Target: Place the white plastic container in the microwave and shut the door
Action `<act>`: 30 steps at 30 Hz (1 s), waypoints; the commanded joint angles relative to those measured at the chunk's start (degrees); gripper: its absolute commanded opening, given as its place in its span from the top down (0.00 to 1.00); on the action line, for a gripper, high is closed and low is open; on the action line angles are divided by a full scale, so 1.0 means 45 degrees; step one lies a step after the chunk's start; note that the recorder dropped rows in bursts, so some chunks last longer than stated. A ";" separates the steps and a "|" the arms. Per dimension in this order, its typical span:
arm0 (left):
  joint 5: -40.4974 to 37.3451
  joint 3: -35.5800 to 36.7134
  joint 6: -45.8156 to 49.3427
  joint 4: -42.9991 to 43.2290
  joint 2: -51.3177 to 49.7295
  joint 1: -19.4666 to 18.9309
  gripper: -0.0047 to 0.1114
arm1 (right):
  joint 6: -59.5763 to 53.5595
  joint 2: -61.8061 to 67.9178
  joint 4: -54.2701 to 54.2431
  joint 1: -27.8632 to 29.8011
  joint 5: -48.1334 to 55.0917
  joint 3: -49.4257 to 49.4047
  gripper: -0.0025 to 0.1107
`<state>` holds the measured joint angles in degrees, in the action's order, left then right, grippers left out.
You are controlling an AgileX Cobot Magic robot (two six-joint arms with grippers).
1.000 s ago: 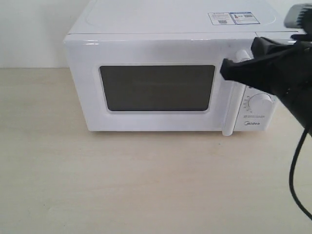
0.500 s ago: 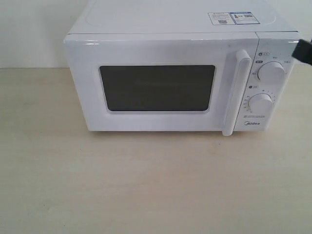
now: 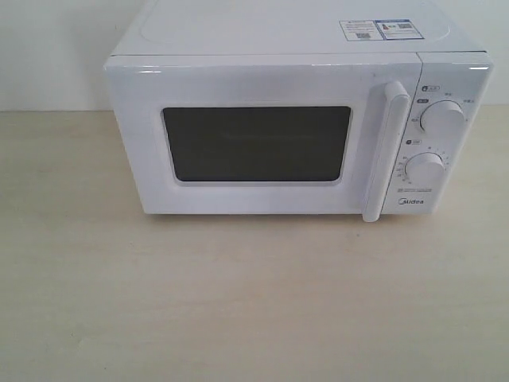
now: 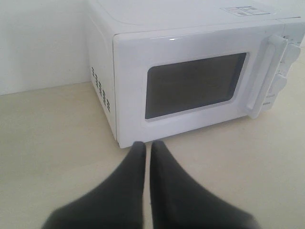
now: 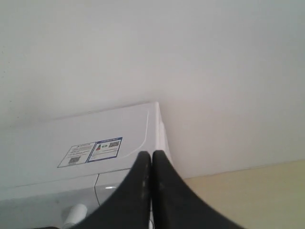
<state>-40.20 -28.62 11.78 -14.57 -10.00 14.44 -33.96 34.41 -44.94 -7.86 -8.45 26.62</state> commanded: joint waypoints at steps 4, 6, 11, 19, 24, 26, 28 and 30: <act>0.0027 0.0041 0.0004 0.0053 0.0053 0.0021 0.92 | -0.0340 -0.0241 0.0154 0.0096 0.0380 -0.0073 0.98; 0.0027 0.0041 0.0004 0.0053 0.0053 0.0021 0.92 | -0.0407 -0.0241 0.0154 0.0096 0.0486 -0.0073 0.98; 0.0027 0.0041 0.0004 0.0053 0.0053 0.0021 0.92 | -0.0555 -0.0241 0.0154 0.0096 0.0732 -0.0073 0.98; 0.0027 0.0041 0.0004 0.0053 0.0053 0.0021 0.92 | 0.0681 -0.0516 0.3082 0.0096 0.1878 -0.0073 0.98; 0.0026 0.0041 0.0026 0.0053 0.0053 0.0021 0.92 | 0.5254 -0.1445 0.8539 0.0096 0.2617 -0.0484 0.98; 0.0026 0.0041 0.0026 0.0053 0.0053 0.0021 0.92 | 0.5742 -0.2035 0.8930 0.0096 0.2617 -0.0858 0.98; 0.0026 0.0041 0.0026 0.0053 0.0053 0.0021 0.92 | 0.5742 -0.2794 0.8930 0.0096 0.2617 -0.1315 0.98; 0.0026 0.0041 0.0026 0.0053 0.0053 0.0021 0.92 | 0.5742 -0.3650 0.8930 0.0157 0.2672 -0.1859 0.98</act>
<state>-40.20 -28.62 11.78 -14.57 -10.00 14.44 -9.33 22.22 -6.26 -7.81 2.99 20.73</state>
